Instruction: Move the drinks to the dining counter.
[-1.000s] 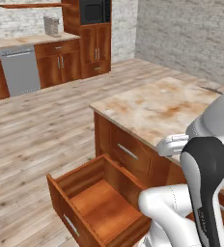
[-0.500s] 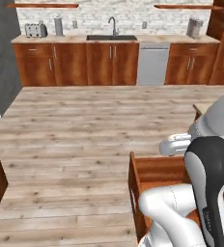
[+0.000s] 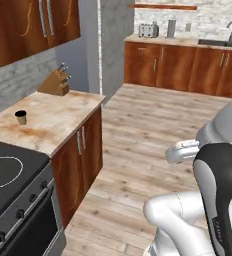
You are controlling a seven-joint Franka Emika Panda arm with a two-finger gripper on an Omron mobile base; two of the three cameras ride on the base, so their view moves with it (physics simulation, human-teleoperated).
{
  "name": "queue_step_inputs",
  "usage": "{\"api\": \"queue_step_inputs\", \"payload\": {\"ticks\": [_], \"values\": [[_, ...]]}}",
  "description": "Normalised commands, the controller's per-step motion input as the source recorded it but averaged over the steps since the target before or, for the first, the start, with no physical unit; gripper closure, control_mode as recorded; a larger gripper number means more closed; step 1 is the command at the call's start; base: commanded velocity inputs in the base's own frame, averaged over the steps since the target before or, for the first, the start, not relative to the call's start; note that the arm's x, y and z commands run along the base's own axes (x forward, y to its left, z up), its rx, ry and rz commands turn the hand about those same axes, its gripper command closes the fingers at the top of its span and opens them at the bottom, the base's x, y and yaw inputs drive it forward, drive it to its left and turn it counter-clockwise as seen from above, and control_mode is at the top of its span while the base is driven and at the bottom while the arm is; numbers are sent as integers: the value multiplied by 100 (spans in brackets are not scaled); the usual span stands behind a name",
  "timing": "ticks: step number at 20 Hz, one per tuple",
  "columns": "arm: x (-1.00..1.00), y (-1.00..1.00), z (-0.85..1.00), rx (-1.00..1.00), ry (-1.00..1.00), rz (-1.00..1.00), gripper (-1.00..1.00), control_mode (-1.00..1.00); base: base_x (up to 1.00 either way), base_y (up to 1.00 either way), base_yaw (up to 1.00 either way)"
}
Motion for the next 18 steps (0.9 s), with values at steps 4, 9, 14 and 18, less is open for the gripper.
{"api": "queue_step_inputs", "payload": {"ticks": [4, 9, 14, 18], "values": [[0, 0, 0, 0, 0, 0, -100, 100, 51, 57, 71], [0, 0, 0, 0, 0, 0, -100, 100, 36, 44, 77], [0, 0, 0, 0, 0, 0, -100, 100, 40, -19, 82], [0, 0, 0, 0, 0, 0, -100, 100, 38, -47, 82]]}}
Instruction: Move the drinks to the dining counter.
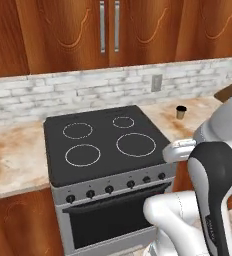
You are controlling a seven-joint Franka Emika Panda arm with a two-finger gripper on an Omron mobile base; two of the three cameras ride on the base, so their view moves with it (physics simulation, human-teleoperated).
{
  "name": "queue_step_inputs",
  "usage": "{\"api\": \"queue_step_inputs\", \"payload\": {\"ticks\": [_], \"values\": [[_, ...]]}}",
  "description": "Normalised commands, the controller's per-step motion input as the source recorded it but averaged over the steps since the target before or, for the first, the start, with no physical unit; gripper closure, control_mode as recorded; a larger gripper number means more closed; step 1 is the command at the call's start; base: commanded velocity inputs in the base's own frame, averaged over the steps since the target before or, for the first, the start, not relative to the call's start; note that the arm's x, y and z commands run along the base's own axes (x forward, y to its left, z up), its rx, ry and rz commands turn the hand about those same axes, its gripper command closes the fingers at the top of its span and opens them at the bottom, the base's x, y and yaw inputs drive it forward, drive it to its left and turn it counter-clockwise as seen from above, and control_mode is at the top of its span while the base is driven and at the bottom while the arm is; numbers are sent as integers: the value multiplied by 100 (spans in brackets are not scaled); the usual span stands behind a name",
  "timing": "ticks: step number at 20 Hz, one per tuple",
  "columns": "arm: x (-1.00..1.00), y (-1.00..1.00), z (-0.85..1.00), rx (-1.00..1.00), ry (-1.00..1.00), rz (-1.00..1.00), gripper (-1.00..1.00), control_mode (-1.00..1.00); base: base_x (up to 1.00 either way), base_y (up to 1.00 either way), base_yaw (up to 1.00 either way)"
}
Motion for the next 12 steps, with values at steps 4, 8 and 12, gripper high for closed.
{"api": "queue_step_inputs", "payload": {"ticks": [4, 8, 12], "values": [[0, 0, 0, 0, 0, 0, -100, 100, 70, -92, 44], [0, 0, 0, 0, 0, 0, -100, 100, 98, -100, 3], [0, 0, 0, 0, 0, 0, -100, 100, 60, -100, 1]]}}
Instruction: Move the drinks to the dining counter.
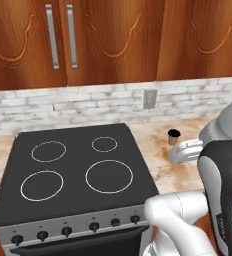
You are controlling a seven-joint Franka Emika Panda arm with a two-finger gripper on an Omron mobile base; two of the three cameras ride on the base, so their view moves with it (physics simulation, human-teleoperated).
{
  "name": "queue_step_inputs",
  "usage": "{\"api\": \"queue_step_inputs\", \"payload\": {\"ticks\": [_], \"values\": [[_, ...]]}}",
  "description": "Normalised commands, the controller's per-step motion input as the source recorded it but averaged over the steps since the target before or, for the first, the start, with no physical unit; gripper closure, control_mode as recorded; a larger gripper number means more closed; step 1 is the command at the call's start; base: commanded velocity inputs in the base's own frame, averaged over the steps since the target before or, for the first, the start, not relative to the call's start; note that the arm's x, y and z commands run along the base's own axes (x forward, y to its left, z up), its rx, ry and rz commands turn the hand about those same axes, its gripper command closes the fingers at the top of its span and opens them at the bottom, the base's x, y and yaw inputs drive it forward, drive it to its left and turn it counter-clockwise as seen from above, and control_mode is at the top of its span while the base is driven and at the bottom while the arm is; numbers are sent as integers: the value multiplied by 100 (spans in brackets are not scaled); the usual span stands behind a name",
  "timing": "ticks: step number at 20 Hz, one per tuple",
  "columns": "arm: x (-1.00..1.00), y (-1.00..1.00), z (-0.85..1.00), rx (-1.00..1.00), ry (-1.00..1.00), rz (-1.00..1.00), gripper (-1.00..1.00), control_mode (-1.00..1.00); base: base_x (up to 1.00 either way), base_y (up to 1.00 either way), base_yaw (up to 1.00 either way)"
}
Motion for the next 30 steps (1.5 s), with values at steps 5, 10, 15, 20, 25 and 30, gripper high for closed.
{"api": "queue_step_inputs", "payload": {"ticks": [5, 10, 15, 20, 25, 30], "values": [[0, 0, 0, 0, 0, 0, -100, 100, -8, -100, 0], [0, 0, 0, 0, 0, 0, -100, 100, 3, -100, -10], [0, 0, 0, 0, 0, 0, -100, 100, 17, -29, -8], [0, 0, 0, 0, 0, 0, -100, 100, 35, 62, -1], [0, 0, 0, 0, 0, 0, -100, 100, 86, 22, 2], [0, 0, 0, 0, 0, 0, -100, 100, 85, -20, 5]]}}
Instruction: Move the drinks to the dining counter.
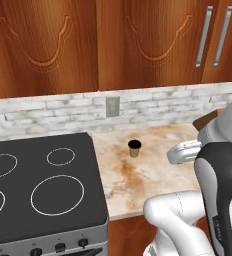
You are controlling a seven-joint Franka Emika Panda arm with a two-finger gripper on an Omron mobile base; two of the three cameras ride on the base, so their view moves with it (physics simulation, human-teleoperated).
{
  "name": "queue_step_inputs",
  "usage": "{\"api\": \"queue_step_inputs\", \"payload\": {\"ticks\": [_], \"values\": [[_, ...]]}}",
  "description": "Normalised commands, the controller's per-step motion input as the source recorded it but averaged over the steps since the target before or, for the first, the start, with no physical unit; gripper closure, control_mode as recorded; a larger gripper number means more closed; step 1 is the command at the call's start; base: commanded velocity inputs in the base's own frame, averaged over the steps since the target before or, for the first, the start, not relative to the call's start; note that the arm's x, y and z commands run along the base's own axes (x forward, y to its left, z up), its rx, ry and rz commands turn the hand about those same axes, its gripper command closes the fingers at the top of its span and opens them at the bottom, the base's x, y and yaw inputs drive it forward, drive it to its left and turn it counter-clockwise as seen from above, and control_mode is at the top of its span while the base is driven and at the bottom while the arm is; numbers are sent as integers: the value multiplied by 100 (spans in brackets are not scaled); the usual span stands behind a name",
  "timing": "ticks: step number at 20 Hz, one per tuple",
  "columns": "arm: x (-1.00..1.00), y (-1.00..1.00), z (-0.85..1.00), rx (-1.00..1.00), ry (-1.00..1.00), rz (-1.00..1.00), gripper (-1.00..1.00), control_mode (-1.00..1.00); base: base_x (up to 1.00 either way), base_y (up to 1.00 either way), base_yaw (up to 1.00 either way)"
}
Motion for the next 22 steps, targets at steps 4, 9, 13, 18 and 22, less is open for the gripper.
{"api": "queue_step_inputs", "payload": {"ticks": [4, 9, 13, 18, 22], "values": [[0, 0, 0, 0, 0, 0, -100, 100, 26, -3, -11], [0, 0, 0, 0, 0, 0, -100, 100, 53, -6, -1], [0, 0, 0, 0, 0, 0, -100, 100, 59, -12, 0], [16, -6, -18, 14, -10, 0, -100, -100, 18, -5, 0], [8, -19, -38, 23, -14, 0, -100, -100, 0, 0, 0]]}}
